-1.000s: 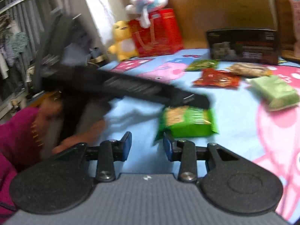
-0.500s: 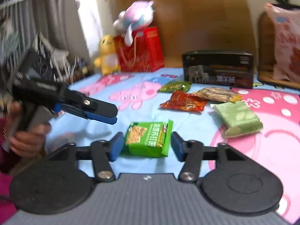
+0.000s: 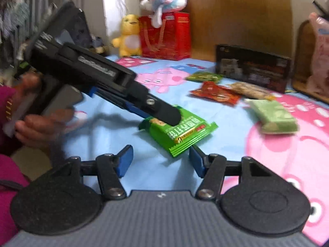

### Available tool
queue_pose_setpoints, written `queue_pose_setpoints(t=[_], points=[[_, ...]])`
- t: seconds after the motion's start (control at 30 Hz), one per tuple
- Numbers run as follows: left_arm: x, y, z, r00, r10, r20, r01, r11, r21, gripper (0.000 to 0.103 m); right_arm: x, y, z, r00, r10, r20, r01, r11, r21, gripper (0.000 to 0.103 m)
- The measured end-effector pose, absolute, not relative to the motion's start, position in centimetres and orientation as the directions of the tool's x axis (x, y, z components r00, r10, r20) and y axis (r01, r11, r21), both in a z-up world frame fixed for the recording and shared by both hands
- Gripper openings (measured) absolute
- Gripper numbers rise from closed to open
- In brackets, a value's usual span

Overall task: Organize snacks
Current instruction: 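Grasp the green cracker packet with the left gripper, then carry the cracker packet with the left gripper into the tin box, release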

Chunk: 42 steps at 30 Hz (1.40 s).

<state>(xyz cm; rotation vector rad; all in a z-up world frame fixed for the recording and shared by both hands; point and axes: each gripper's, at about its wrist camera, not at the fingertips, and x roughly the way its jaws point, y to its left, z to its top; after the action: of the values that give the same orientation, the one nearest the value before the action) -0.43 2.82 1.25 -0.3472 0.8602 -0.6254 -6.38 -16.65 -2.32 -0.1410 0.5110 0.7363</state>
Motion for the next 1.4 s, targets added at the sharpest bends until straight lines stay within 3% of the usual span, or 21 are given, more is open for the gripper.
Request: queue_pose_setpoints(t=[0.2, 0.27, 0.33, 0.4, 0.67, 0.93, 1.27, 1.4], points=[[-0.8, 2.9, 1.5, 0.513, -0.615, -0.598, 0.368, 0.788, -0.494, 0.065, -5.3, -17.1, -2.5, 0.664, 0.565, -0.489, -0.625, 0.779, 0.051, 0.063], [-0.8, 3.3, 1.3, 0.51, -0.619, -0.597, 0.359, 0.784, -0.507, 0.058, -5.4, -16.7, -2.7, 0.662, 0.569, -0.488, -0.631, 0.774, 0.047, 0.062], [-0.8, 3.2, 1.1, 0.498, -0.629, -0.596, 0.362, 0.776, -0.517, 0.048, -5.5, -16.2, -2.8, 0.664, 0.573, -0.481, -0.636, 0.77, 0.04, 0.048], [-1.1, 2.7, 1.3, 0.508, -0.614, -0.605, 0.373, 0.789, -0.488, 0.047, -5.5, -16.0, -2.4, 0.674, 0.574, -0.465, -0.632, 0.774, 0.04, 0.037], [0.0, 2.7, 2.5, 0.527, -0.628, -0.573, 0.392, 0.778, -0.492, 0.047, -4.4, -16.6, -1.6, 0.692, 0.565, -0.45, -0.59, 0.801, 0.099, 0.031], [3.7, 2.1, 5.5, 0.588, -0.601, -0.541, 0.44, 0.799, -0.409, 0.047, -1.5, -16.2, 0.4, 0.758, 0.535, -0.374, -0.552, 0.831, 0.07, 0.031], [14.5, 0.5, 10.5, 0.72, -0.522, -0.457, 0.426, 0.852, -0.304, 0.047, 10.1, -16.3, 5.4, 0.84, 0.484, -0.246, -0.48, 0.874, 0.082, 0.031], [19.8, -0.2, 10.3, 0.748, -0.475, -0.464, 0.373, 0.879, -0.297, 0.056, 15.4, -16.1, 5.7, 0.849, 0.461, -0.259, -0.455, 0.886, 0.087, 0.038]])
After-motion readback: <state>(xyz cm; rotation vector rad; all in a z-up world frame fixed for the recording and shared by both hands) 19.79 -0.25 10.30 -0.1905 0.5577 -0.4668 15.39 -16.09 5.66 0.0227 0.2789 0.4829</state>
